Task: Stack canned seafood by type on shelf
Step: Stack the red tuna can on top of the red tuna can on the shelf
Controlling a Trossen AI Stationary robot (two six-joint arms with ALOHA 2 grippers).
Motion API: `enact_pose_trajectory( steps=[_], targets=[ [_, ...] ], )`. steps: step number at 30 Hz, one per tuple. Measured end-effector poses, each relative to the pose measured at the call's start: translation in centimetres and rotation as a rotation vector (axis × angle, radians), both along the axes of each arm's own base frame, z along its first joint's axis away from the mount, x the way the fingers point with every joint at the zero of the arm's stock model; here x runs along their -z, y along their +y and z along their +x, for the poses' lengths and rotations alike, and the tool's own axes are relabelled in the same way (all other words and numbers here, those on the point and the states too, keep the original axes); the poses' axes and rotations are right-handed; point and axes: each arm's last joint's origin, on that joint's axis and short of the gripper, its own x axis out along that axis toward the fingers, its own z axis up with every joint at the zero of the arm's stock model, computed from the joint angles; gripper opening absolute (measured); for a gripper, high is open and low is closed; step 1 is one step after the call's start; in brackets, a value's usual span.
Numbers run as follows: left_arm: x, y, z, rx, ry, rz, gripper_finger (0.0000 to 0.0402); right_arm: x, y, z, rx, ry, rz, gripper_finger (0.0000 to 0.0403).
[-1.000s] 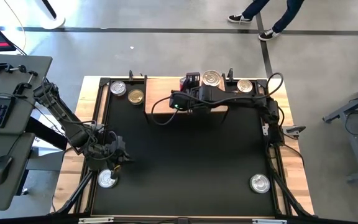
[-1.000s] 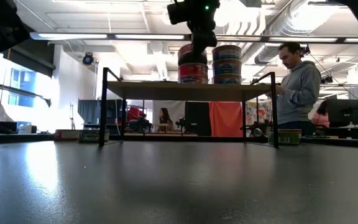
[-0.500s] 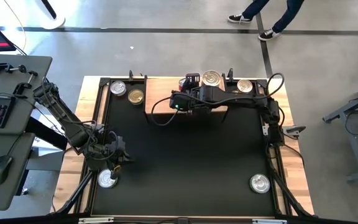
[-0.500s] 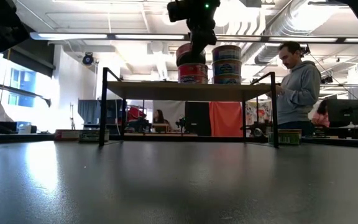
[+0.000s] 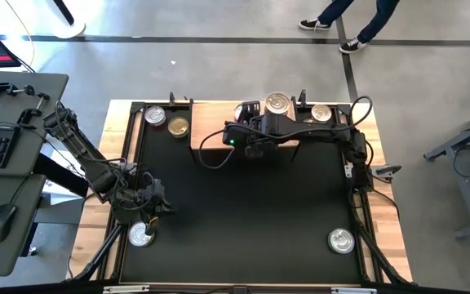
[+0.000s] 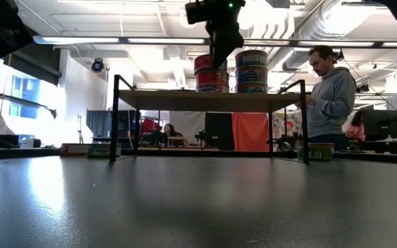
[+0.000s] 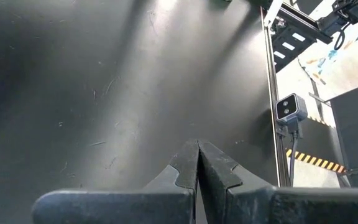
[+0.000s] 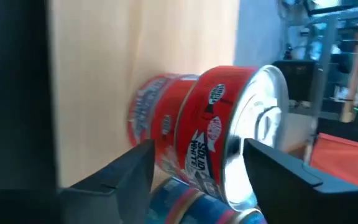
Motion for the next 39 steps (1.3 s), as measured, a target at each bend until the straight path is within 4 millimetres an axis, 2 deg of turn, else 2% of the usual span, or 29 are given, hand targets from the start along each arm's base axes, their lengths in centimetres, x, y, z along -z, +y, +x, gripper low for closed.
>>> enact_pose_trajectory(
  steps=[6,18,30,36,39],
  targets=[
    [0.0,0.0,0.0,0.0,0.0,0.001,0.0,-0.1,-0.2,-0.1,0.05,-0.02,-0.056,0.0262],
    [0.0,0.0,0.0,0.0,-0.003,0.01,0.0,-0.2,-0.1,-0.1,0.086,-0.044,-0.087,0.0264],
    [-0.5,-0.4,-0.4,0.077,-0.011,-0.046,0.0,-0.3,3.6,0.2,0.15,-0.224,0.023,0.0264],
    [-3.3,0.2,0.0,0.086,-0.124,-0.049,0.0,0.0,7.3,0.3,0.29,-0.415,0.315,0.0264],
    [-3.5,0.6,0.6,0.109,-0.137,-0.014,0.0,0.1,9.1,0.1,0.356,-0.458,0.46,0.0264]
  ],
)
